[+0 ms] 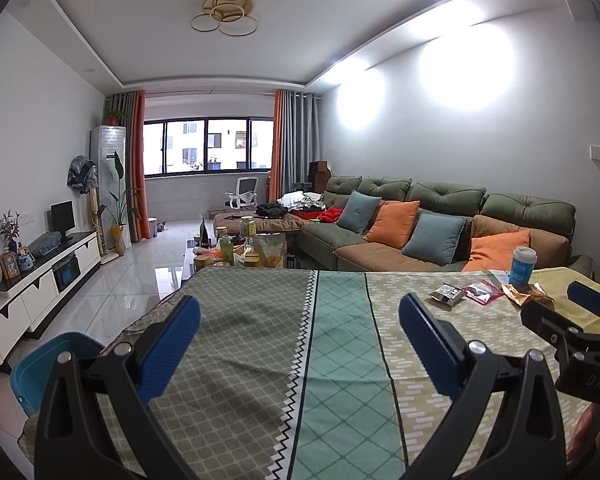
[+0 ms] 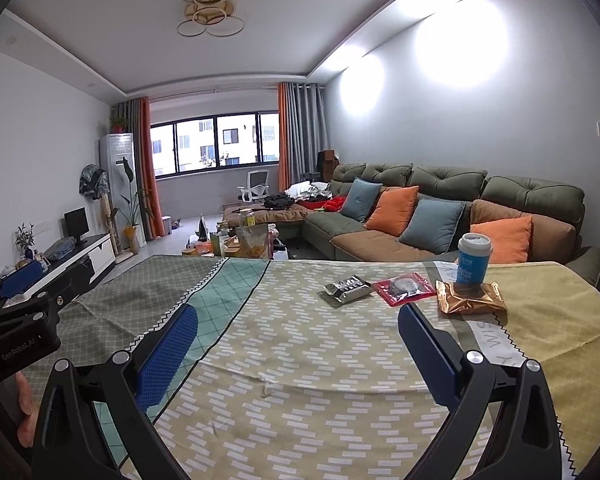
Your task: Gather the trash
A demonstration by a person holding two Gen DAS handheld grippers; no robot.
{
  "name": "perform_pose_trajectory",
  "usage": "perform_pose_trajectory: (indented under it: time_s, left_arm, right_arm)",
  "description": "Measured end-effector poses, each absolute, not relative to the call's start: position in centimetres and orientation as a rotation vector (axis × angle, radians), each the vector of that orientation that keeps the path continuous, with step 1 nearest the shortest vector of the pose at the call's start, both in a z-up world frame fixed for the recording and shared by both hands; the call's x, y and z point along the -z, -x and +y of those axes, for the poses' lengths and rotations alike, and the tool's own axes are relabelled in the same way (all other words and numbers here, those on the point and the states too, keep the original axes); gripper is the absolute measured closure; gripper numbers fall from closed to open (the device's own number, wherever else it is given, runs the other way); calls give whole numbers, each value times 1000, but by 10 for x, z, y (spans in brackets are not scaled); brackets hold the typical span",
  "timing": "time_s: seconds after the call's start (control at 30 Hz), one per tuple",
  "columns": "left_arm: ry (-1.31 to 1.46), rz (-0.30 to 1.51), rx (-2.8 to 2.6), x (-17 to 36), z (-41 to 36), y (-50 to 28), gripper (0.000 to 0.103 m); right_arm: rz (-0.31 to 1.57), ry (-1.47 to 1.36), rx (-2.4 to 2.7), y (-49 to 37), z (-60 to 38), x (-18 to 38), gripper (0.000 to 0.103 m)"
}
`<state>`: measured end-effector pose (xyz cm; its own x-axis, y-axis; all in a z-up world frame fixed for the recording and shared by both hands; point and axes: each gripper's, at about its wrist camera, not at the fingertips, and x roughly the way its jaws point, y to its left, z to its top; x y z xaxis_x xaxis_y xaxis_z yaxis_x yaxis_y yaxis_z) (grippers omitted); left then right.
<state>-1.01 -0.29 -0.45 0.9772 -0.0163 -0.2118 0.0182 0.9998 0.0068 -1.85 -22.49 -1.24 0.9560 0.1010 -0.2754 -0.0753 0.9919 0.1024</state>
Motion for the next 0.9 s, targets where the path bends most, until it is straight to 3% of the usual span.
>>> perform_pose_trajectory:
  time_s: [0.9]
  left_arm:
    - [-2, 206, 4, 6, 0, 7, 3]
  right_arm:
    - [252, -72, -47, 21, -225, 5, 3]
